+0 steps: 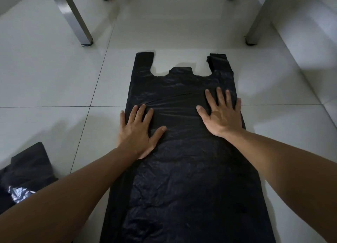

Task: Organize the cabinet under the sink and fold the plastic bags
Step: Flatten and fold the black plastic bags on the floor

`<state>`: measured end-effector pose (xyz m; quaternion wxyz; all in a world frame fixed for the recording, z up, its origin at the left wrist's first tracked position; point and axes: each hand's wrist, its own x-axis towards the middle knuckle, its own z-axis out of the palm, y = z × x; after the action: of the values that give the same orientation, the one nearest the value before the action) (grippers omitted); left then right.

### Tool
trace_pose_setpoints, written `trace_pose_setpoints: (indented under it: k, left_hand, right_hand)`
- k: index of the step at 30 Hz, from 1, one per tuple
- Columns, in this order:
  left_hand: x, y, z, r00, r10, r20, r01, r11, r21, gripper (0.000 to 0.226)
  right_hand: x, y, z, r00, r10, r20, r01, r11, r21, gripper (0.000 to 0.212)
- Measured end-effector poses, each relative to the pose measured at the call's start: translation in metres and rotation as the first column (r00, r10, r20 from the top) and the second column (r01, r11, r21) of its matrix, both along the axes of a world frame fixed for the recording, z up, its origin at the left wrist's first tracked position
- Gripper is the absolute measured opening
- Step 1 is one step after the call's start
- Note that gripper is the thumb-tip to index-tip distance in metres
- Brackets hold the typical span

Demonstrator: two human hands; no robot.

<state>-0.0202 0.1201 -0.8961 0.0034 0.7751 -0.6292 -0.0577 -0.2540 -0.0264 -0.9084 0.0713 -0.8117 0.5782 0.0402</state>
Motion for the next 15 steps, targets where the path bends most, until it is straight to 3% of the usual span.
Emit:
trace_pose_setpoints:
  k: [2,4,8,11,15]
  left_hand:
    - [-0.009,-0.021,0.01,0.998,-0.032,0.045,0.036,0.996,-0.087,0.081]
    - [-0.021,-0.049,0.015,0.985,-0.163,0.057,0.168,0.979,-0.119,0.074]
    - [-0.037,-0.098,0.006,0.93,-0.368,0.017,0.366,0.929,0.054,0.067]
    - [-0.015,-0.117,-0.007,0.952,-0.305,0.017,0.302,0.949,0.094,0.068]
    - [0.031,-0.124,-0.013,0.996,-0.088,0.027,0.087,0.995,0.042,0.072]
  right_hand:
    - [0.001,0.001,-0.001,1.0,0.002,-0.011,-0.003,1.0,-0.006,0.076]
    - [0.001,0.001,-0.002,1.0,0.003,-0.011,-0.003,1.0,-0.01,0.076]
    - [0.001,0.0,-0.003,1.0,0.004,-0.007,-0.004,1.0,-0.014,0.077]
    - [0.001,0.0,-0.003,1.0,0.006,-0.022,-0.006,1.0,-0.015,0.077]
    - [0.0,0.001,-0.005,1.0,0.01,-0.018,-0.011,0.999,-0.045,0.08]
